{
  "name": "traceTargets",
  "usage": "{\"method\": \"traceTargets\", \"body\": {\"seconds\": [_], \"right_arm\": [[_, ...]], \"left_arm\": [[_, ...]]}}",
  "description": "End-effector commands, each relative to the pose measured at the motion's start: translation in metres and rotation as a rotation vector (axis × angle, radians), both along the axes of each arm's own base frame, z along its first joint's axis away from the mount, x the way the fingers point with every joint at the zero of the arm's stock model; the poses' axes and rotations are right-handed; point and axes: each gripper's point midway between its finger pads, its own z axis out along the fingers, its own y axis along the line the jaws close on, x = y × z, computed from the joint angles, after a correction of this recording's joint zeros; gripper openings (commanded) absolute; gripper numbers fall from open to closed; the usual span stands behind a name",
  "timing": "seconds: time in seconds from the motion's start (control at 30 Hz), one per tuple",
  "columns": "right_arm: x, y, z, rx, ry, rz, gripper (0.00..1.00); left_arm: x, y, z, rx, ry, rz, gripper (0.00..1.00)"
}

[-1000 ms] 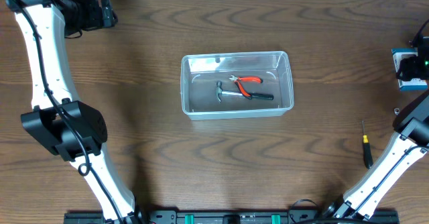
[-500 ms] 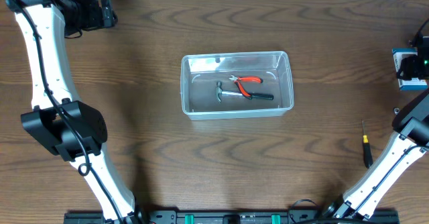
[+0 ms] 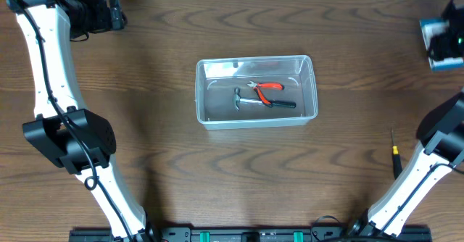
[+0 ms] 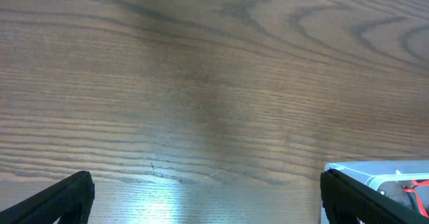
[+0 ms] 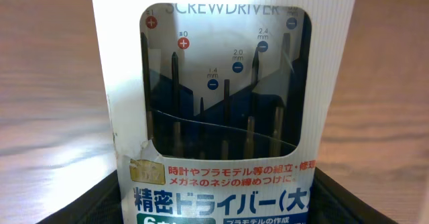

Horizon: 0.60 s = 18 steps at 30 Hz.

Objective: Pack container
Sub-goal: 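Close the right gripper on the screwdriver box and lift it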

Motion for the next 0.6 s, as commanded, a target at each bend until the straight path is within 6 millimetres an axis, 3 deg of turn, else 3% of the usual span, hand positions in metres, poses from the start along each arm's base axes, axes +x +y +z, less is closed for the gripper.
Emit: {"method": "traceTargets", "body": {"seconds": [0.0,0.17,0.27,0.47,0.57], "right_arm": [[0.017,0.063,0.084,0.040,-0.184,0.123,0.44],[0.011,0.141,0.140,0.036,-0.248,0.274,0.47],[-0.003,0.197,0.156,0.032,-0.234,0.429,0.49],[-0.041,0.311,0.147,0.082,-0.104,0.746,0.49],[-0.056,0.352,0.144,0.091,-0.069,0.855,0.49]], "left_arm": [[0.001,0.001,0.008,-0.004,-0.020,0.002,0.98],[0.001,0.001,0.008,-0.004,-0.020,0.002,0.98],[0.001,0.001,0.008,-0.004,-0.020,0.002,0.98],[0.001,0.001,0.008,-0.004,-0.020,0.002,0.98],[0.001,0.001,0.008,-0.004,-0.020,0.002,0.98]]}}
